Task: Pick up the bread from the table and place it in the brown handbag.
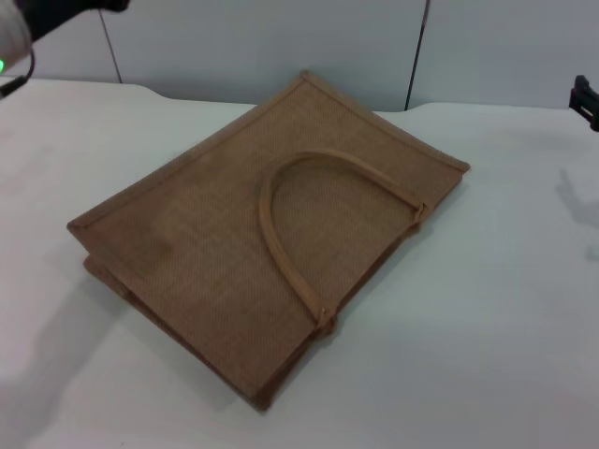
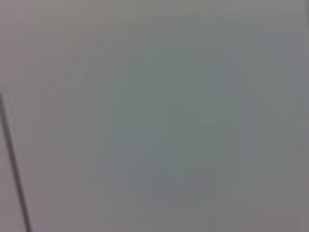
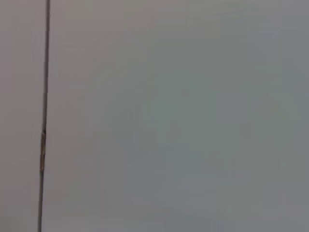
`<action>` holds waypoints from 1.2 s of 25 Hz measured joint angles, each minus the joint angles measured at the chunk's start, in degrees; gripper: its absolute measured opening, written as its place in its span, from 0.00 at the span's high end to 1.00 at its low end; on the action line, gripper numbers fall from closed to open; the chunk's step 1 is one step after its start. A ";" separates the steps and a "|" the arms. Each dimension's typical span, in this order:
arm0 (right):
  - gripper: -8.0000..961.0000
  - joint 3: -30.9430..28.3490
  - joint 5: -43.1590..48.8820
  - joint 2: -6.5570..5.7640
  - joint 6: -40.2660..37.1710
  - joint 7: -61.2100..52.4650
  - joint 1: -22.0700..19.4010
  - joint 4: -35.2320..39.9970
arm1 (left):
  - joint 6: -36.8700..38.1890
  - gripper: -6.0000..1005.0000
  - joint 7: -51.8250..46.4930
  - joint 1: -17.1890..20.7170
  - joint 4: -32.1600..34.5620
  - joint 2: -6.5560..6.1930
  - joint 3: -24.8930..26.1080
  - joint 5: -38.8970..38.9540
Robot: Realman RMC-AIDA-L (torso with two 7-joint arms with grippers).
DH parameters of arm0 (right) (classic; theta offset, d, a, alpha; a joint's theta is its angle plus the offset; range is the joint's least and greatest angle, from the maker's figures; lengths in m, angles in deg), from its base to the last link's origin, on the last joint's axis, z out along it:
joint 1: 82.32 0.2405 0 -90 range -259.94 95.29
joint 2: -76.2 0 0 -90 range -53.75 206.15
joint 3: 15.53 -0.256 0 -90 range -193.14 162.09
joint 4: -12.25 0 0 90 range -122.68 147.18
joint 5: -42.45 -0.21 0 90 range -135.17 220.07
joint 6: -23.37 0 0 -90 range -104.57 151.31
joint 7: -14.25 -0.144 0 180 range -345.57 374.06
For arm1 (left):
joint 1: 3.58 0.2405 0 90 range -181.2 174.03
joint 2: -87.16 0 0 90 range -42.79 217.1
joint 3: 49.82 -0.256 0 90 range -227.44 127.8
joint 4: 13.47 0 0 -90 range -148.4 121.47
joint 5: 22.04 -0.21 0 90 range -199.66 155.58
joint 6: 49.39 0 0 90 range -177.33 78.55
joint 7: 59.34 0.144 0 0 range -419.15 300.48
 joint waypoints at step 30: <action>0.10 32.66 13.74 0.03 -36.32 -57.72 11.71 -39.53 | -3.49 0.33 68.47 -2.58 -39.86 0.42 -8.06 62.76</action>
